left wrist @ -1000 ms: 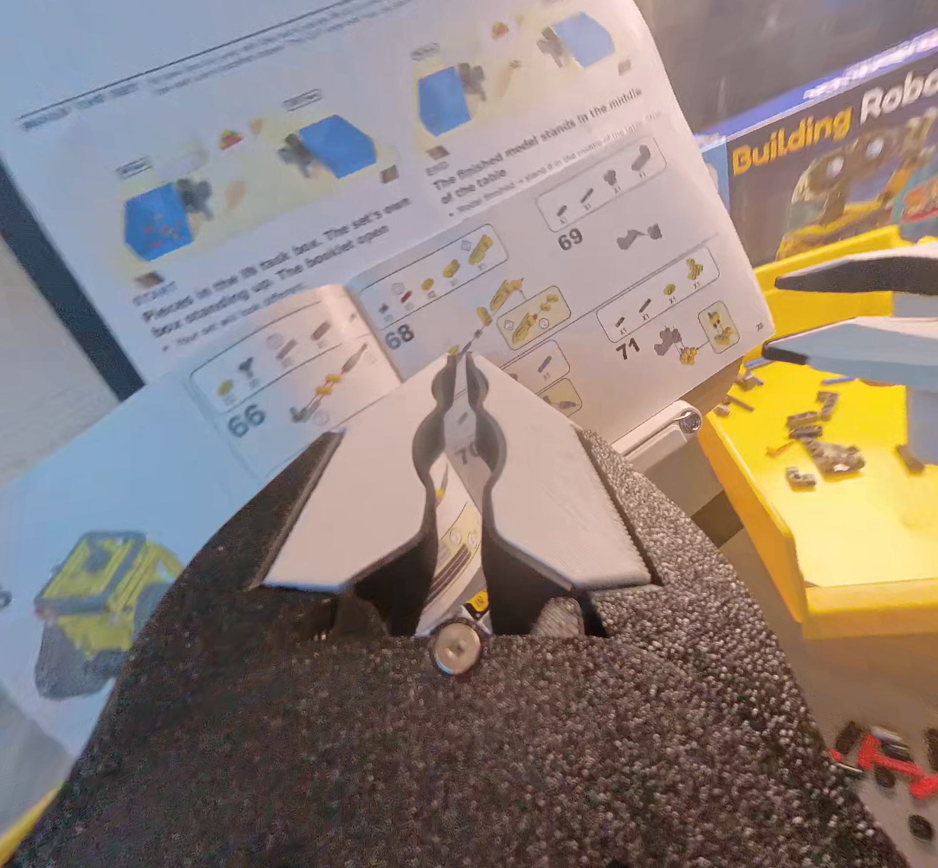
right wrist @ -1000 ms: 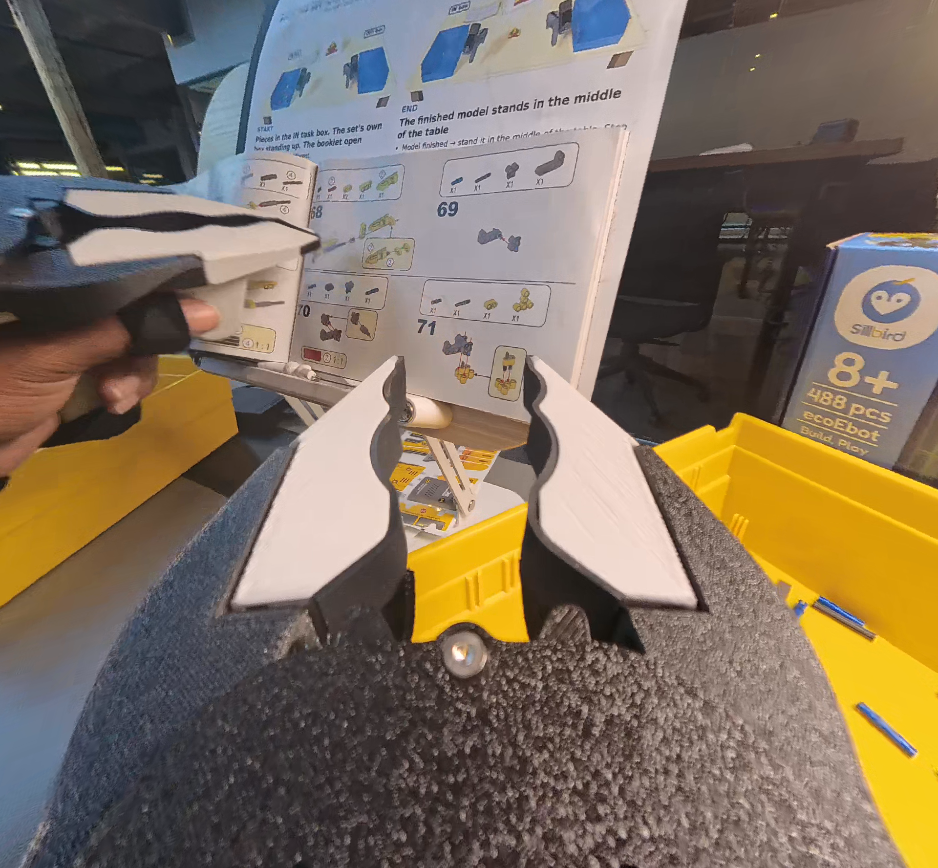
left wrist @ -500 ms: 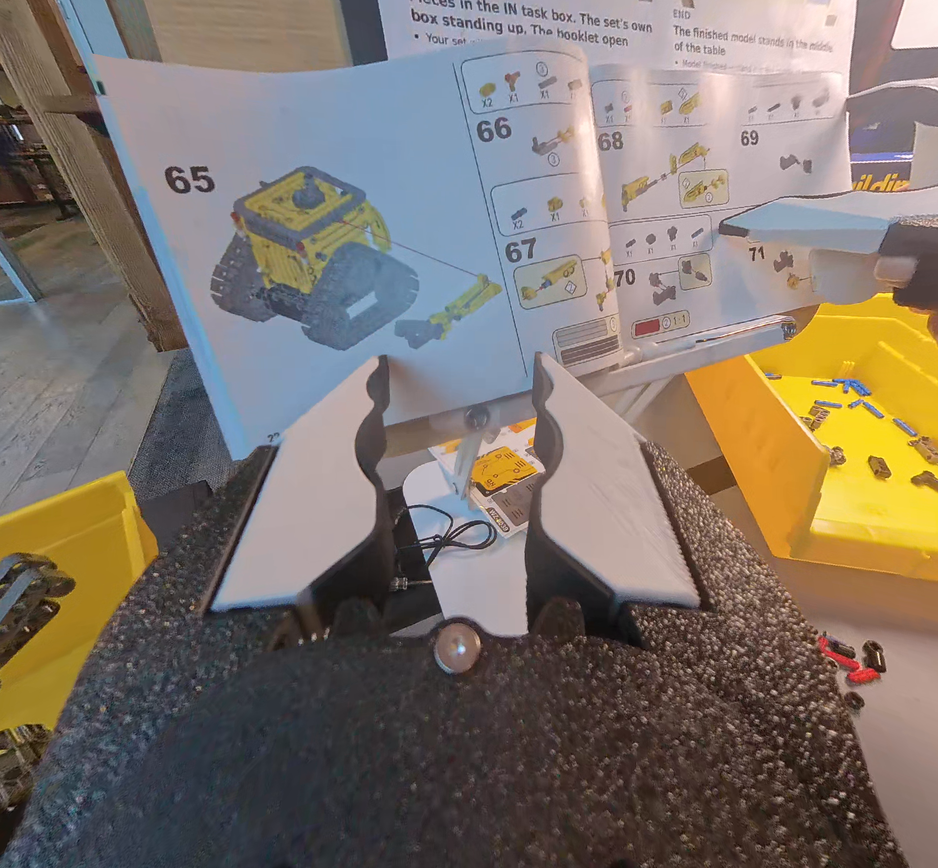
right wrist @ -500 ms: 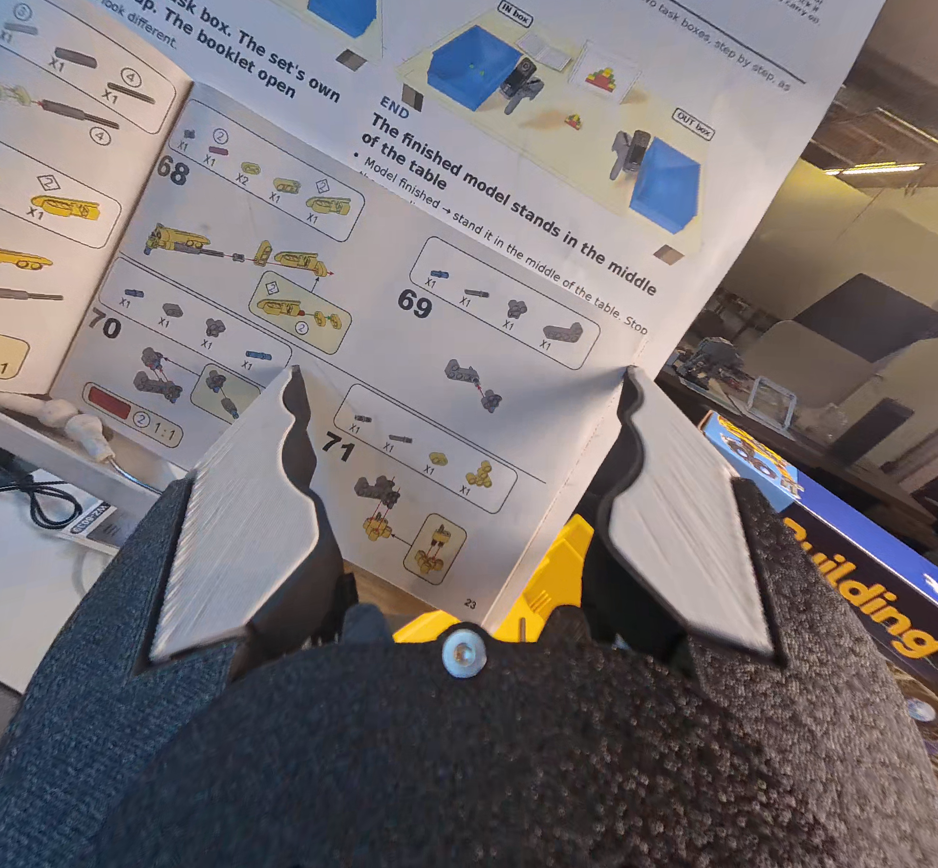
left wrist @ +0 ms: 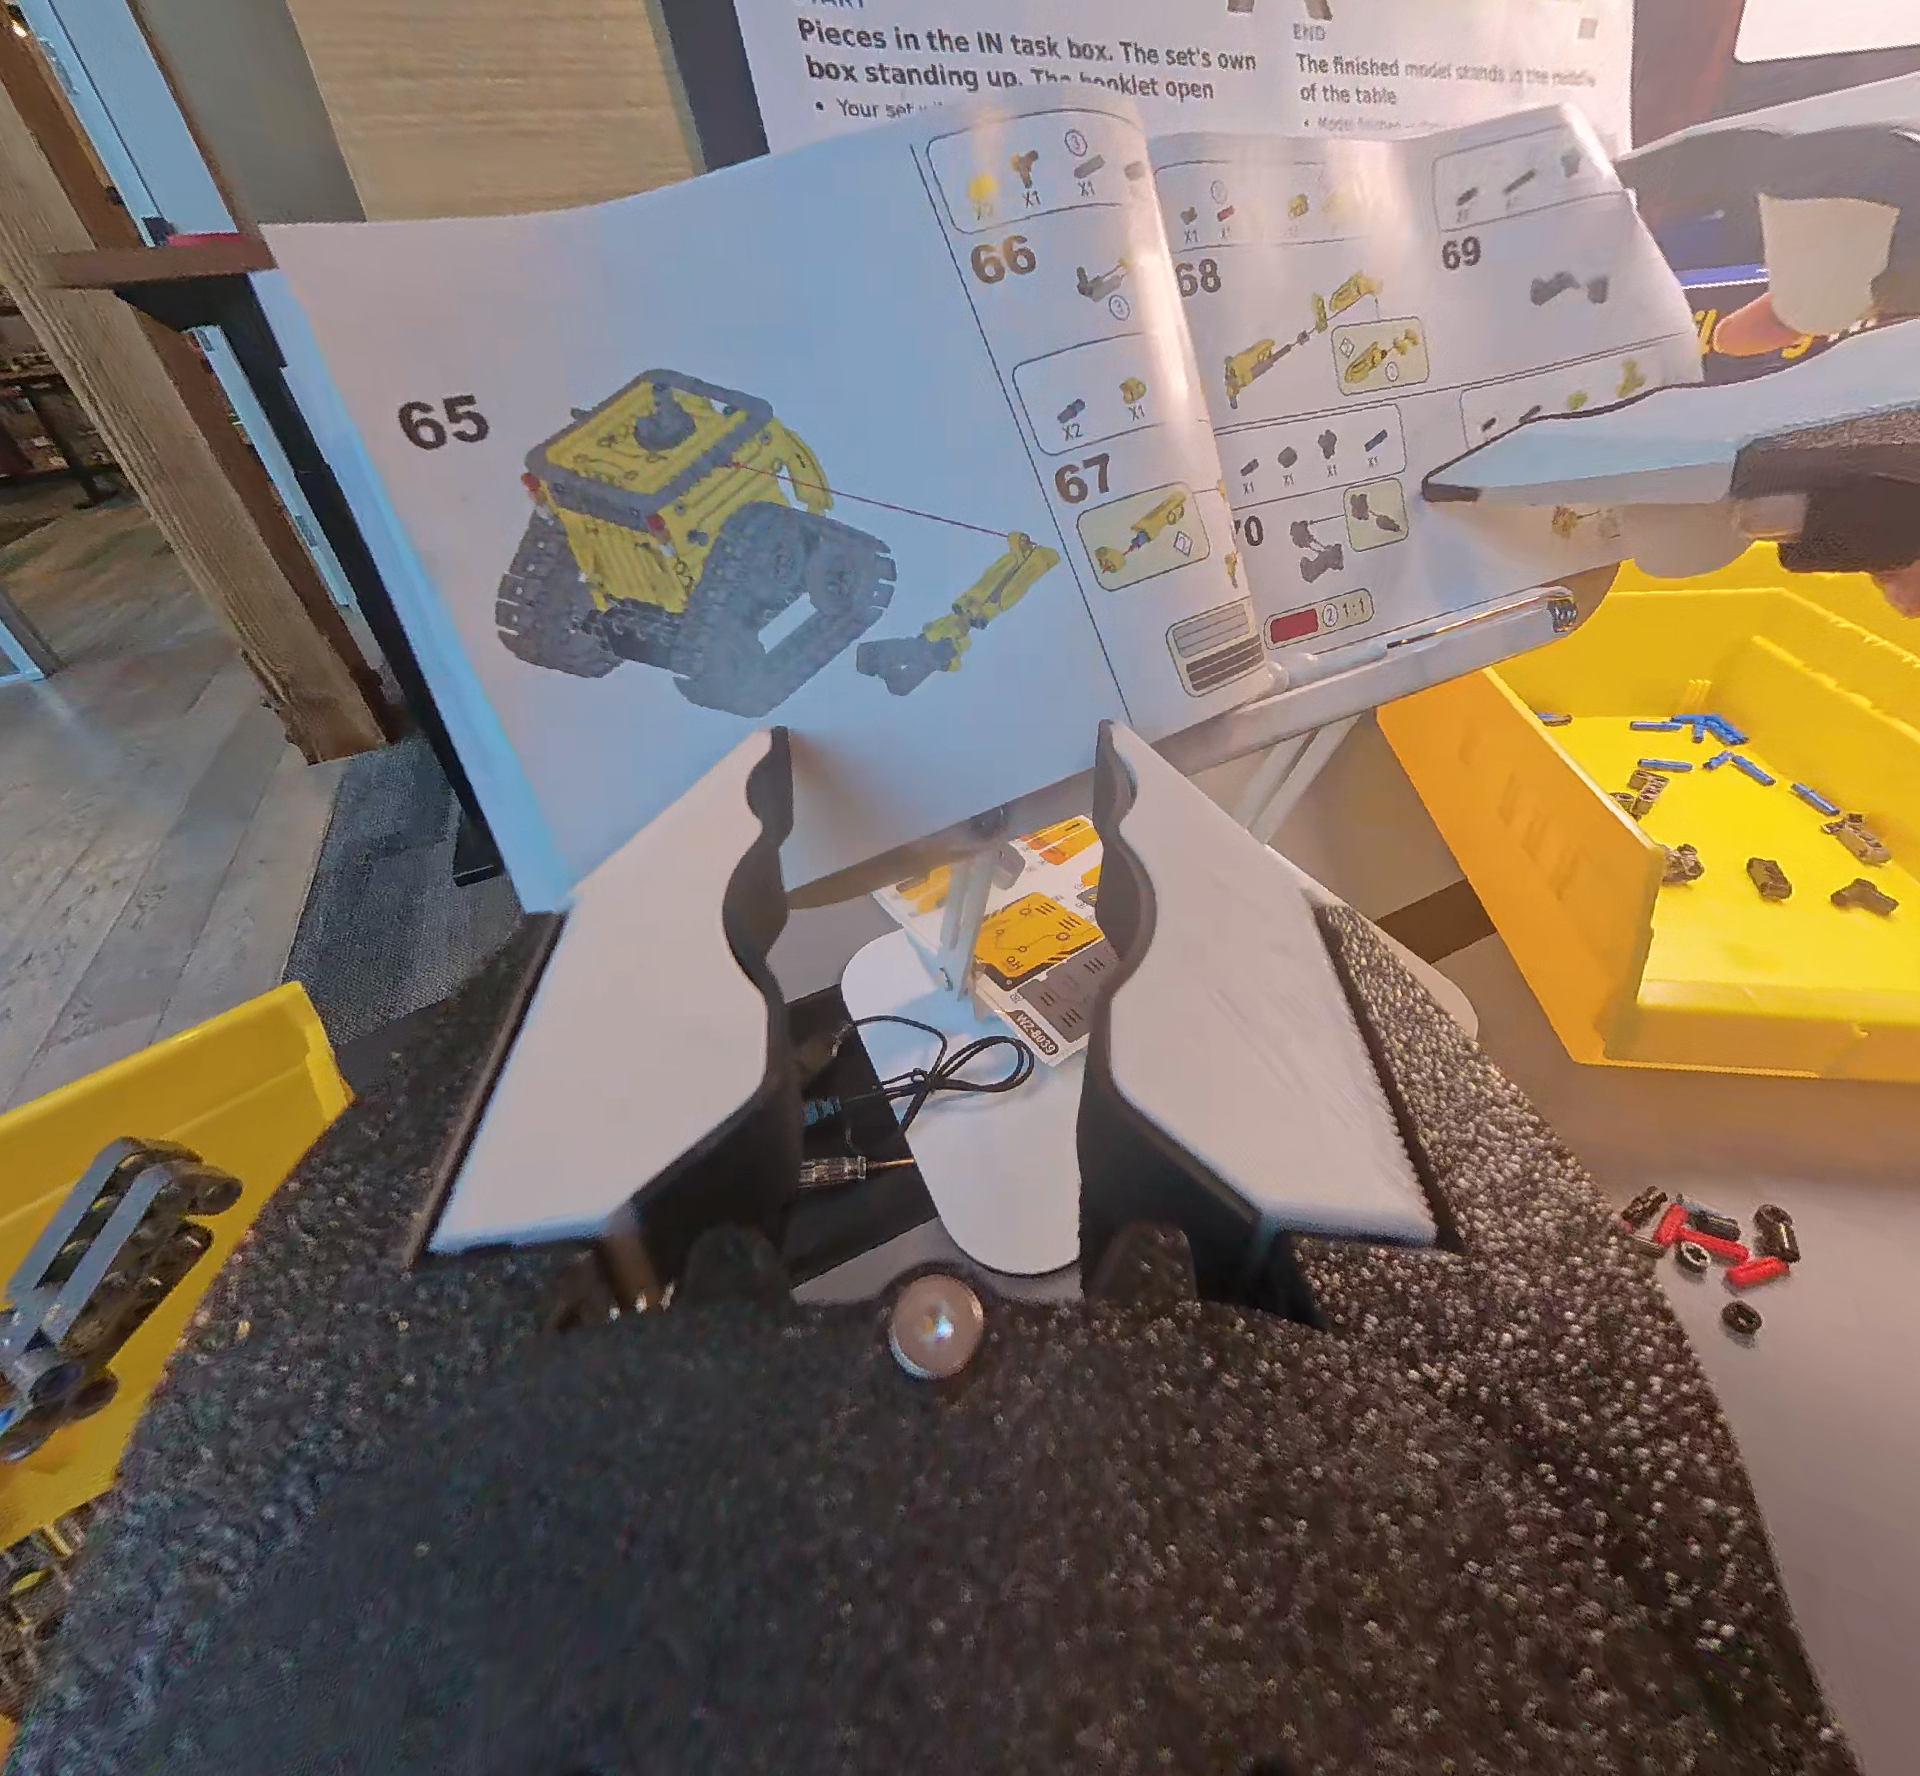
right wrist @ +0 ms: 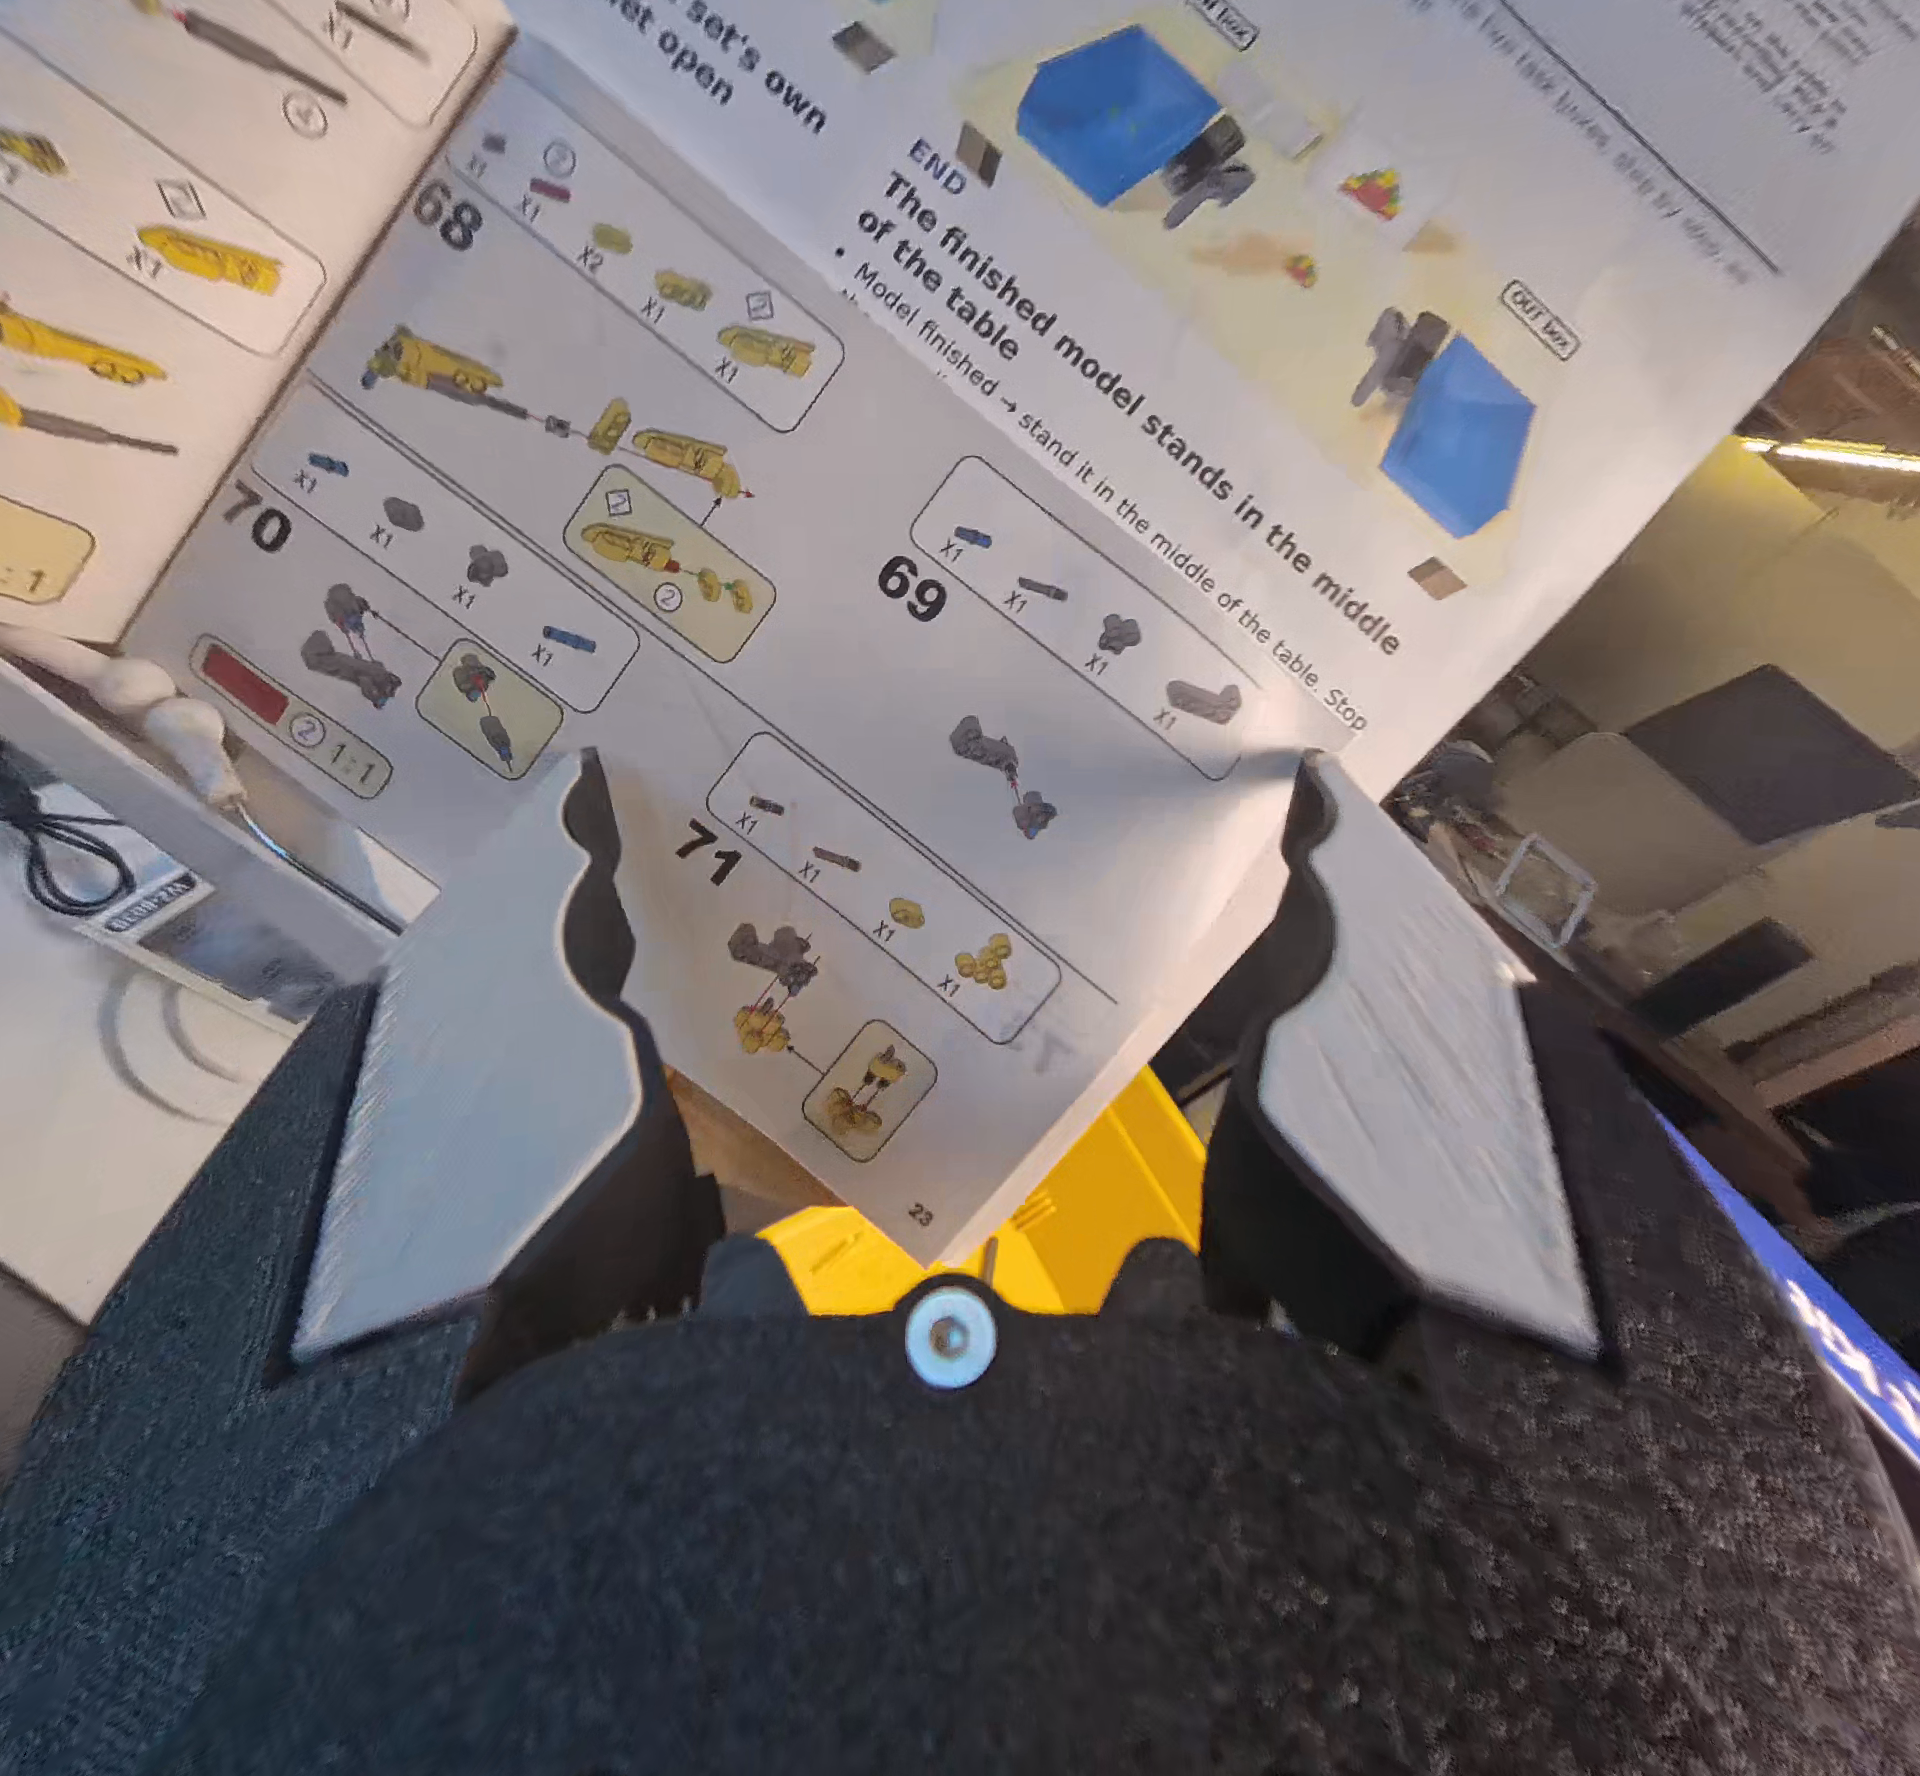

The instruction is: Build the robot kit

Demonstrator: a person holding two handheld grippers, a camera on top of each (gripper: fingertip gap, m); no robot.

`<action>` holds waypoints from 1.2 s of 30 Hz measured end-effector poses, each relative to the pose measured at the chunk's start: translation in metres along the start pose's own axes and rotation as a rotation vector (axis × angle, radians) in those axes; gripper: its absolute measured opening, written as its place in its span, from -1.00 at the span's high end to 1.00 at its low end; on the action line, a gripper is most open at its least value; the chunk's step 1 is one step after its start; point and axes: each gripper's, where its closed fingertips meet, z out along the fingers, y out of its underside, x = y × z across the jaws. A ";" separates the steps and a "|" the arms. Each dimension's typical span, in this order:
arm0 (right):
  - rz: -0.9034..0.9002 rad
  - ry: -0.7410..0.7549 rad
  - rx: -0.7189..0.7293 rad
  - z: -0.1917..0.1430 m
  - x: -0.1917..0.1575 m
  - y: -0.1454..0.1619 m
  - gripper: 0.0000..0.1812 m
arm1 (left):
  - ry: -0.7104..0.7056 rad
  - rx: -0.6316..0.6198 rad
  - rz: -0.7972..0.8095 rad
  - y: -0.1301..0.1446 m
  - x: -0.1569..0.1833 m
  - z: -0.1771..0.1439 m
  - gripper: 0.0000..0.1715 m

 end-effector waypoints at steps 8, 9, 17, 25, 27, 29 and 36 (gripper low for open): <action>-0.024 -0.036 0.023 -0.012 -0.019 -0.001 0.26 | 0.033 0.001 -0.003 -0.004 0.009 -0.002 0.33; -0.006 -0.041 0.034 -0.016 -0.019 -0.002 0.27 | 0.038 0.003 0.002 -0.005 0.010 -0.003 0.33; 0.139 -0.089 0.070 -0.043 -0.022 0.011 0.30 | 0.070 0.005 0.016 -0.014 0.019 -0.011 0.33; 0.162 -0.107 0.069 -0.052 -0.027 0.022 0.31 | 0.128 0.008 0.050 -0.024 0.048 -0.009 0.32; 0.168 -0.117 0.085 -0.056 -0.028 0.021 0.37 | 0.161 0.011 0.053 -0.027 0.060 -0.009 0.32; 0.168 -0.120 0.129 -0.062 -0.028 0.015 0.56 | 0.219 0.018 0.042 -0.032 0.077 -0.010 0.32; 0.103 -0.150 0.324 -0.093 -0.051 -0.024 0.91 | 0.521 0.087 -0.153 -0.067 0.149 -0.023 0.29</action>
